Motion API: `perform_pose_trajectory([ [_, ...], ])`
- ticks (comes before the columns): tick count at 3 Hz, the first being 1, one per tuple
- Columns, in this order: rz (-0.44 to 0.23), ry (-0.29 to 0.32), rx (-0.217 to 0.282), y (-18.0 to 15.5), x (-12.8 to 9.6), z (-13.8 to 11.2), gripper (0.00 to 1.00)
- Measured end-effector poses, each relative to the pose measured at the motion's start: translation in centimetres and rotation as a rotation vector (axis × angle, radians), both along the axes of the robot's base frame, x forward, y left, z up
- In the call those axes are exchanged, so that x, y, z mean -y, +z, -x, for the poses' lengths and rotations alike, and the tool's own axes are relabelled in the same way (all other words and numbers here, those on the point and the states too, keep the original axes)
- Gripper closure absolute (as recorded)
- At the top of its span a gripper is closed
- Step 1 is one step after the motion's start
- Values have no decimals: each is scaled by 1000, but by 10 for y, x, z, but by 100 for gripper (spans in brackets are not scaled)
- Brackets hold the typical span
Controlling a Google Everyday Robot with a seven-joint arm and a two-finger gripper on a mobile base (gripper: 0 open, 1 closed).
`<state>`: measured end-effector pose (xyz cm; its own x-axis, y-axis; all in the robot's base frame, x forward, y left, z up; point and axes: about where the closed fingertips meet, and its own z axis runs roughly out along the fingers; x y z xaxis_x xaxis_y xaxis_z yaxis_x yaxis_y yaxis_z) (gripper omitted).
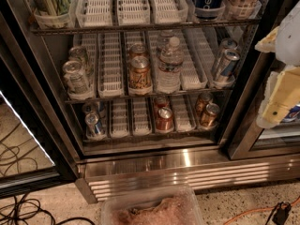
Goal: Pick coke can from bottom shelf of fridge
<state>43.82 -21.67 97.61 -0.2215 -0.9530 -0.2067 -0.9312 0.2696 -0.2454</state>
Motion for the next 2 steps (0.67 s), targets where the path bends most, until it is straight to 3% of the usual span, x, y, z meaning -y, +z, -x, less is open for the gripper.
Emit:
perform_pose_trajectory([
  [1, 0, 0, 0, 0, 0, 0, 0],
  [2, 3, -46, 22, -8, -5, 2, 0],
])
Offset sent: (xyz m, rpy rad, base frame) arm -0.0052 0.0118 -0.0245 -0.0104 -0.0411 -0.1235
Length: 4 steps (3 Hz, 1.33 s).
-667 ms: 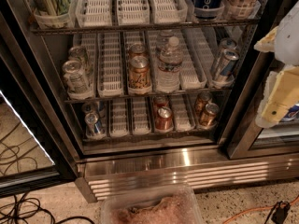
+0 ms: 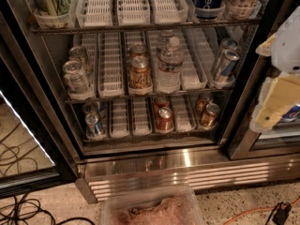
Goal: Pick coke can from bottom shelf of fridge
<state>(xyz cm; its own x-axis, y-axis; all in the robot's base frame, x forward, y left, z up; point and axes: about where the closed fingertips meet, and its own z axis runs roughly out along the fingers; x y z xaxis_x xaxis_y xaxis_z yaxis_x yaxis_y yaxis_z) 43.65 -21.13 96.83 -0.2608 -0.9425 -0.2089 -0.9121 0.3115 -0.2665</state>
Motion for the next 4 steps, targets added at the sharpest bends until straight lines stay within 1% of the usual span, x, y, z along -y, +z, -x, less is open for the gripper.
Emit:
perform_pose_trajectory([
  [1, -107, -73, -27, -47, -23, 10, 0],
  [2, -266, -112, -81, -109, -66, 27, 0],
  [3, -365, -177, -159, -217, -99, 42, 0],
  [4, -365, -177, -158, -216, -98, 42, 0],
])
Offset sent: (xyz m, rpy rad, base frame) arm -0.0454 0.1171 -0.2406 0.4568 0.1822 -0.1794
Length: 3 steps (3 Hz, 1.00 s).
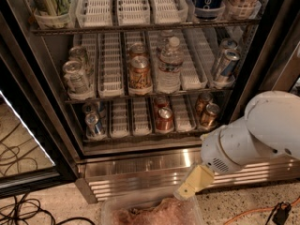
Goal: Pick coke can from bottom shelf of fridge
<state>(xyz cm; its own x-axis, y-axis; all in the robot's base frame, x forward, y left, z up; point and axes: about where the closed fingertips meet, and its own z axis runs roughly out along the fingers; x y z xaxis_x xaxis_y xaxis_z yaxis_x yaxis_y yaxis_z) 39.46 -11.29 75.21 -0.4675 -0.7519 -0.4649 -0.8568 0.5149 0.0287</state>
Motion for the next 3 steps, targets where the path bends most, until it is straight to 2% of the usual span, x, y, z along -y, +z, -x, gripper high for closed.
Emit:
perform_pose_trajectory([
  [1, -95, 10, -59, -32, -8, -7, 0],
  [2, -205, 12, -95, -93, -12, -34, 0],
  [3, -289, -41, -69, -148, -16, -61, 0],
])
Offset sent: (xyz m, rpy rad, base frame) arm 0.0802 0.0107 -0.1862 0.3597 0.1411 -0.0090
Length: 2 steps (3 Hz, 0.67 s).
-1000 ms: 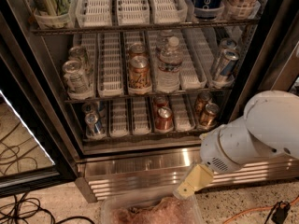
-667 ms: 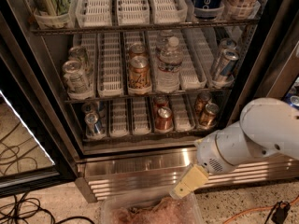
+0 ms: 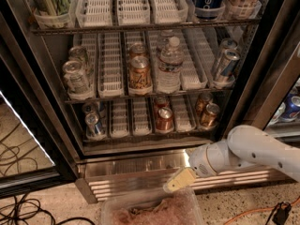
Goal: Pick coke can from bottom shelf of fridge
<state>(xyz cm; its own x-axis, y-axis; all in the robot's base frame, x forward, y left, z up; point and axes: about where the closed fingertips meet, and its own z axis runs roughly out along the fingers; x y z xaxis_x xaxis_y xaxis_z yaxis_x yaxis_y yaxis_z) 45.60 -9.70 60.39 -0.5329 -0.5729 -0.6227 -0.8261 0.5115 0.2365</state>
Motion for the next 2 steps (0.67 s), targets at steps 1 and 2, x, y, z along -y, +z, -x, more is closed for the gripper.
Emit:
perform_pose_trajectory([
  [1, -12, -26, 3, -15, 0, -7, 0],
  [2, -14, -28, 3, -15, -1, -8, 0],
])
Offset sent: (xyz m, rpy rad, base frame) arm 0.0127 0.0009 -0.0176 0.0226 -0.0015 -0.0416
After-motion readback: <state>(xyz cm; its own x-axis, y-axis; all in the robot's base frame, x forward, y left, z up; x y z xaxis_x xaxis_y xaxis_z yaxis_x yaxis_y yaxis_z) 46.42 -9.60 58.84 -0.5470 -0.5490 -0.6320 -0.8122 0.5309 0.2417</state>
